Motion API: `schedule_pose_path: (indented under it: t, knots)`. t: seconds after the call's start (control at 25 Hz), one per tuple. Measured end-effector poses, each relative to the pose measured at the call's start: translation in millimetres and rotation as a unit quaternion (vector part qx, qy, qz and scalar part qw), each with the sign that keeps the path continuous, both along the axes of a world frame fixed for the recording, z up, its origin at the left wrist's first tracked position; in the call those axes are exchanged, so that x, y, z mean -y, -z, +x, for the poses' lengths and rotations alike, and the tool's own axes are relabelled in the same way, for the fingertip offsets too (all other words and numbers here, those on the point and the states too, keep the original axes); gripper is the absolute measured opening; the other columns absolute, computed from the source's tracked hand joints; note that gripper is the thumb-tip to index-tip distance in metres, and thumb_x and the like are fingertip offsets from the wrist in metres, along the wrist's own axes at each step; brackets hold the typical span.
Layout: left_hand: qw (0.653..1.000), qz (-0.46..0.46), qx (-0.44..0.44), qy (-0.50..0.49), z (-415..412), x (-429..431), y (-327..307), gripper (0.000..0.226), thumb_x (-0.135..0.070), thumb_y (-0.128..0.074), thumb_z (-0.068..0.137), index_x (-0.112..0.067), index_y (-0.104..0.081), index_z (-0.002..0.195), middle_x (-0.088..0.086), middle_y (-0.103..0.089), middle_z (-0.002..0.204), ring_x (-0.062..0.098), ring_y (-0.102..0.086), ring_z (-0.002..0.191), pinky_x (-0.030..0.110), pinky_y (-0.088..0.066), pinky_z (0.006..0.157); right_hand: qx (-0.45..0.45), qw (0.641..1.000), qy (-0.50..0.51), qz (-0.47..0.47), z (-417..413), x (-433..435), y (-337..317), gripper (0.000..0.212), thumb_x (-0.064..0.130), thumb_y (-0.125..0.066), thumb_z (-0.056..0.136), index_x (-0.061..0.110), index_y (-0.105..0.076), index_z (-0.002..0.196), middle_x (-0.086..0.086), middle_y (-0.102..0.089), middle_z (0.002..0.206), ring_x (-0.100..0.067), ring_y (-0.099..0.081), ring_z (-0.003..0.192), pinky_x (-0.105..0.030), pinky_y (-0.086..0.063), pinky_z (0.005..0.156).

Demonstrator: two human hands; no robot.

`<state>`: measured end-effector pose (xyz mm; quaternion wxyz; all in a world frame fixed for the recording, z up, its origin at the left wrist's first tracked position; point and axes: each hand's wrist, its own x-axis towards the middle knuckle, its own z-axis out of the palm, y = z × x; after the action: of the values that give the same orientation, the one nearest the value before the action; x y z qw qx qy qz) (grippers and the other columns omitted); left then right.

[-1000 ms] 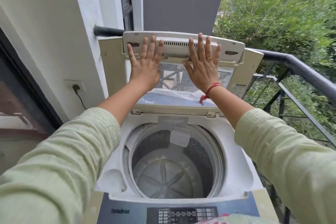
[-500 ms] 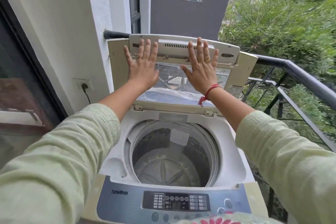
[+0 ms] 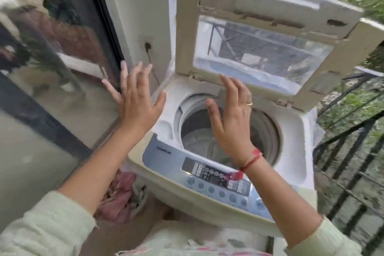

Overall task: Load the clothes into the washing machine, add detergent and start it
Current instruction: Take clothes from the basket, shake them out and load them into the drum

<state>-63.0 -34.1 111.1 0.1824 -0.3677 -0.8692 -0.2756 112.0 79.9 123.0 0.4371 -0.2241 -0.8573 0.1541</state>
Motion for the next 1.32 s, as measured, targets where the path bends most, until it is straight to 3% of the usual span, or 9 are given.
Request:
schedule_pose_path:
  t: [0.2, 0.36, 0.64, 0.88, 1.08, 1.16, 1.24, 1.32]
  knots:
    - [0.983, -0.107, 0.083, -0.125, 10, 140, 76, 0.063, -0.043, -0.05, 0.081, -0.016, -0.039, 0.137, 0.012, -0.034, 0.148, 0.033, -0.008, 0.145, 0.07, 0.005, 0.104, 0.071, 0.982, -0.148, -0.094, -26, 95, 59, 0.049, 0.035, -0.047, 0.094, 0.01, -0.04, 0.137, -0.01, -0.044, 0.132, -0.023, -0.039, 0.126, -0.037, -0.031, 0.108]
    - [0.958, -0.143, 0.156, -0.194, -11, 238, 112, 0.06, -0.03, -0.064, 0.084, -0.014, -0.04, 0.136, 0.016, -0.033, 0.148, 0.036, -0.007, 0.144, 0.072, -0.002, 0.104, 0.143, 0.962, -0.213, -0.089, -54, 143, 80, 0.045, 0.026, -0.049, 0.095, 0.014, -0.038, 0.138, -0.009, -0.042, 0.132, -0.025, -0.039, 0.125, -0.035, -0.029, 0.108]
    - [0.94, -0.192, 0.224, -0.173, -107, 317, 170, 0.055, -0.027, -0.065, 0.084, -0.013, -0.046, 0.133, 0.015, -0.035, 0.147, 0.036, -0.01, 0.144, 0.067, -0.006, 0.108, 0.28, 0.919, -0.278, -0.024, -142, 217, 143, 0.048, 0.023, -0.047, 0.092, 0.012, -0.037, 0.138, -0.014, -0.044, 0.132, -0.031, -0.039, 0.123, -0.04, -0.032, 0.107]
    - [0.888, -0.321, 0.323, -0.063, -172, 344, 271, 0.057, -0.032, -0.057, 0.088, -0.015, -0.038, 0.139, 0.013, -0.03, 0.15, 0.032, -0.011, 0.144, 0.062, -0.005, 0.111, 0.429, 0.873, -0.193, -0.132, -228, 242, 252, 0.054, 0.013, -0.056, 0.082, 0.005, -0.043, 0.134, -0.022, -0.047, 0.128, -0.039, -0.045, 0.114, -0.044, -0.04, 0.098]
    - [0.864, -0.362, 0.35, 0.008, -207, 325, 374, 0.061, -0.024, -0.059, 0.086, -0.011, -0.036, 0.141, 0.014, -0.032, 0.149, 0.033, -0.015, 0.144, 0.063, -0.009, 0.111, 0.509, 0.84, -0.078, -0.17, -284, 223, 365, 0.051, 0.017, -0.057, 0.081, 0.006, -0.046, 0.13, -0.022, -0.048, 0.12, -0.042, -0.049, 0.104, -0.046, -0.044, 0.089]
    - [0.866, -0.354, 0.352, 0.005, -219, 313, 414, 0.061, -0.025, -0.057, 0.087, -0.012, -0.035, 0.142, 0.013, -0.029, 0.151, 0.032, -0.01, 0.145, 0.06, -0.006, 0.112, 0.54, 0.818, -0.017, -0.198, -307, 215, 412, 0.059, 0.028, -0.056, 0.086, 0.011, -0.037, 0.139, -0.021, -0.038, 0.136, -0.041, -0.042, 0.118, -0.046, -0.037, 0.098]
    - [0.87, -0.347, 0.35, 0.011, -227, 302, 446, 0.062, -0.026, -0.056, 0.088, -0.012, -0.032, 0.143, 0.013, -0.024, 0.153, 0.031, -0.006, 0.145, 0.056, -0.004, 0.114, 0.596, 0.769, 0.049, -0.227, -325, 204, 458, 0.079, 0.04, -0.057, 0.085, 0.017, -0.016, 0.149, -0.017, -0.015, 0.154, -0.038, -0.026, 0.137, -0.048, -0.026, 0.109]
    - [0.872, -0.352, 0.337, 0.045, -233, 293, 468, 0.064, -0.026, -0.055, 0.088, -0.012, -0.029, 0.144, 0.011, -0.021, 0.154, 0.03, -0.004, 0.146, 0.054, -0.004, 0.115, 0.629, 0.711, 0.071, -0.308, -342, 191, 494, 0.097, 0.045, -0.064, 0.081, 0.018, -0.001, 0.15, -0.016, -0.016, 0.156, -0.035, -0.027, 0.138, -0.05, -0.026, 0.11]
